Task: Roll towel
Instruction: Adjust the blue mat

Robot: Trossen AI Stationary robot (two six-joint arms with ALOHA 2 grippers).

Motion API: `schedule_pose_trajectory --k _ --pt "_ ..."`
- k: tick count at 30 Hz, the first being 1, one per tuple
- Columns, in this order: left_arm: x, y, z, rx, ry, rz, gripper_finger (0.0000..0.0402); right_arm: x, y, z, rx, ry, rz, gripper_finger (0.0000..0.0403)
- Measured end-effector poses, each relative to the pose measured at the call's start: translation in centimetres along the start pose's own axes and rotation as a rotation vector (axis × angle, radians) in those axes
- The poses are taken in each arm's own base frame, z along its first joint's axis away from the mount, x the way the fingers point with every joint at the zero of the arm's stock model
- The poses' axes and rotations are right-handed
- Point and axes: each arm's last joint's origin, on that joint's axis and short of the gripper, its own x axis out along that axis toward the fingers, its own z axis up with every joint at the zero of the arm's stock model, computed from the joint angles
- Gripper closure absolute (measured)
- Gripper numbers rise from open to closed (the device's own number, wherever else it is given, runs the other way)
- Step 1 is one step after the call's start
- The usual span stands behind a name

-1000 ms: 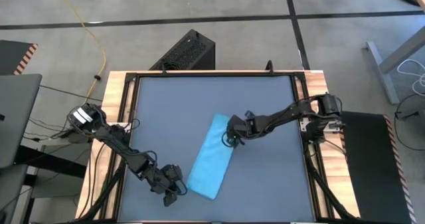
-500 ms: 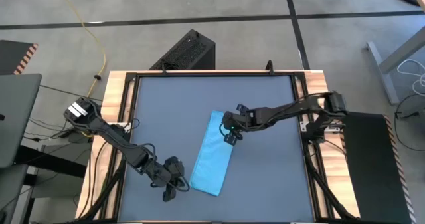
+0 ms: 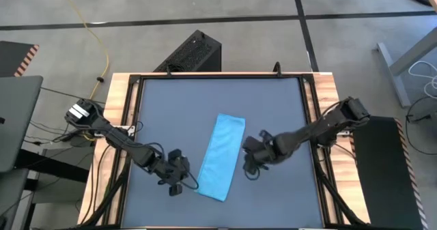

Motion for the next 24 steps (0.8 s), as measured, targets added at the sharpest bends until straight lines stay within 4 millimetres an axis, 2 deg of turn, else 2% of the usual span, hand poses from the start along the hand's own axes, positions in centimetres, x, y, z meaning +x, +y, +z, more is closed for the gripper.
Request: schedule_pose_trajectory --k 3,6,10,14,18,24 --pt "0.0 0.8 -0.5 0.004 0.084 0.046 0.0401 -0.3 -0.3 -2.3 0.075 0.052 -0.082 0.0386" --pt "-0.1 1.5 -1.2 0.01 0.169 0.1 0.0401 -0.3 -2.1 -4.7 0.178 0.147 -0.268 0.0386" --pt "-0.3 2.0 -1.9 0.005 0.247 0.154 0.0401 0.0 -4.4 -5.8 0.277 0.177 -0.437 0.0386" --pt "-0.4 2.5 -2.6 -0.031 0.312 0.175 0.0402 1.1 -6.7 -5.4 0.316 0.218 -0.493 0.0386" --pt "-0.3 3.1 -3.5 -0.14 0.348 0.191 0.0402 2.2 -9.7 -4.7 0.368 0.255 -0.566 0.0386" --pt "-0.6 2.9 -3.8 -0.227 0.358 0.198 0.0402 3.2 -13.7 -2.9 0.444 0.181 -0.651 0.0386"
